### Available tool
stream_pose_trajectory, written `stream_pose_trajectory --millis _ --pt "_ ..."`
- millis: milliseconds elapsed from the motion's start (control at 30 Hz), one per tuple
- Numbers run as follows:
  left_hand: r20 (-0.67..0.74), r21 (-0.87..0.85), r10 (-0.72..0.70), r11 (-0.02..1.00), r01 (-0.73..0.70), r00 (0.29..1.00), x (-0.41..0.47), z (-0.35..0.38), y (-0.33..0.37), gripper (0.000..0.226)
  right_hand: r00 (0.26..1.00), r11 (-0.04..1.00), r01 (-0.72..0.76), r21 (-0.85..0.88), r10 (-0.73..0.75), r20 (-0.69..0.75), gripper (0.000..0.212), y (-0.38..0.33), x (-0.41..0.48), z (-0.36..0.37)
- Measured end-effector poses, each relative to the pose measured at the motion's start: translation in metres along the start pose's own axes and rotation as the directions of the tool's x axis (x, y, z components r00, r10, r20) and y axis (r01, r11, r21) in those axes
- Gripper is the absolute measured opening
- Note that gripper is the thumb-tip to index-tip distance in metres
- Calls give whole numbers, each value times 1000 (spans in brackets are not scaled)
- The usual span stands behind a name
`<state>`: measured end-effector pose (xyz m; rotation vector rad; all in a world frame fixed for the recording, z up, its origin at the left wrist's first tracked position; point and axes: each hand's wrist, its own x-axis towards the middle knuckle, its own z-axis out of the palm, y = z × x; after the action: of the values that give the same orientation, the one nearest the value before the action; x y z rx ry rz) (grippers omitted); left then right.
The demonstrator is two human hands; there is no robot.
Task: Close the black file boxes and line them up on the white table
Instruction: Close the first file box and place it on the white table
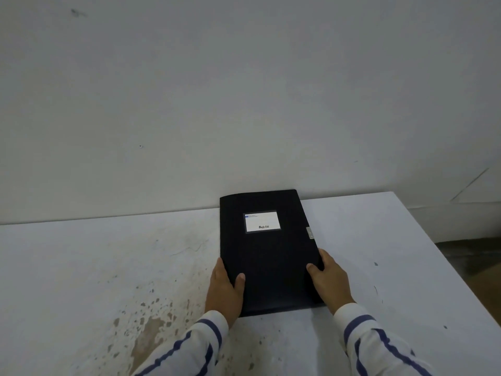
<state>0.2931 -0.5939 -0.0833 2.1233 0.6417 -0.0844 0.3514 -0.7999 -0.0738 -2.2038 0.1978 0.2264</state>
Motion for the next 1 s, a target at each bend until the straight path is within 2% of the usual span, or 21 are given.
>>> stream_pose_trajectory --millis 100,167,233,300,467,600,1000 --pt "24 6 3 1000 -3 1000 1 -5 2 63 1000 998 7 -68 -8 -10 37 -2 -1 3" --pt "35 10 25 1000 -25 999 1 -10 1 60 998 987 21 -157 -30 -59 47 -6 -5 8" --pt "42 24 35 999 -36 999 0 -17 -1 63 991 957 77 -281 -104 -83 55 -14 -13 15" --pt "47 51 18 998 -20 999 -3 -27 -5 68 984 917 152 -369 -175 -31 56 -26 -24 25" --pt "49 105 20 994 -25 999 -16 -63 -27 59 946 885 305 -352 -239 219 51 -64 -59 63" --pt "71 162 48 985 -59 996 -33 -106 -54 52 897 868 384 -314 -269 352 46 -97 -97 102" --pt "-164 174 84 983 -55 983 -129 -295 -181 45 765 732 616 -291 -469 442 45 -210 -263 246"
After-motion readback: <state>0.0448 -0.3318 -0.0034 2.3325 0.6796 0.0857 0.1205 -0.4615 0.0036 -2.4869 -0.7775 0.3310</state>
